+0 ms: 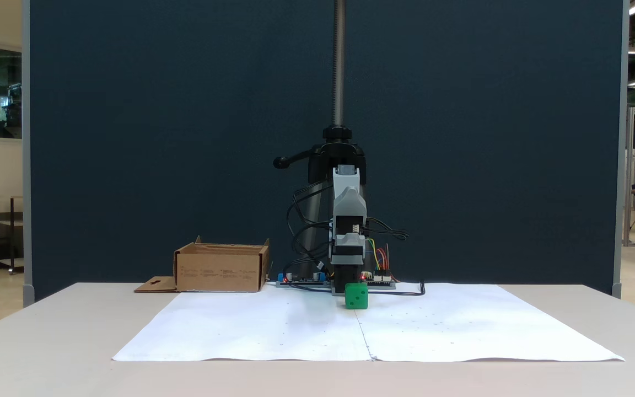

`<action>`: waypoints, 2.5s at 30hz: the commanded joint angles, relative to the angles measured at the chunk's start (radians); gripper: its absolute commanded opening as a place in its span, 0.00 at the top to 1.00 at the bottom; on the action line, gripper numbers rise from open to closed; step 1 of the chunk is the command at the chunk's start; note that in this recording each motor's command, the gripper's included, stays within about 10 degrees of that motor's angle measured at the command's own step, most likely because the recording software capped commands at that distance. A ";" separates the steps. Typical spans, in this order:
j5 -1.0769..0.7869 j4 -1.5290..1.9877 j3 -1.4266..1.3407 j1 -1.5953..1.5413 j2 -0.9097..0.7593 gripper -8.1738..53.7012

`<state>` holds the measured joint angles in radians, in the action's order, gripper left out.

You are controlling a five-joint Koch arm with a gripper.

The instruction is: Grasp a green dice and put it in the bin.

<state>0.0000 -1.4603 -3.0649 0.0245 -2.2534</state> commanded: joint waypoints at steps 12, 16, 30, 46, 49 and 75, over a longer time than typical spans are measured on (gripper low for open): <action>-0.083 -0.055 -0.064 0.015 -0.100 0.14; -0.083 -0.055 -0.064 0.015 -0.100 0.14; -0.081 -0.055 -0.064 0.012 -0.098 0.14; -0.075 -0.051 -0.064 0.014 -0.098 0.15; -0.078 -0.051 -0.064 0.014 -0.098 0.15; -0.078 0.273 0.359 0.017 -0.103 0.23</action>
<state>0.0000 -1.2502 -2.7842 0.0245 -2.2534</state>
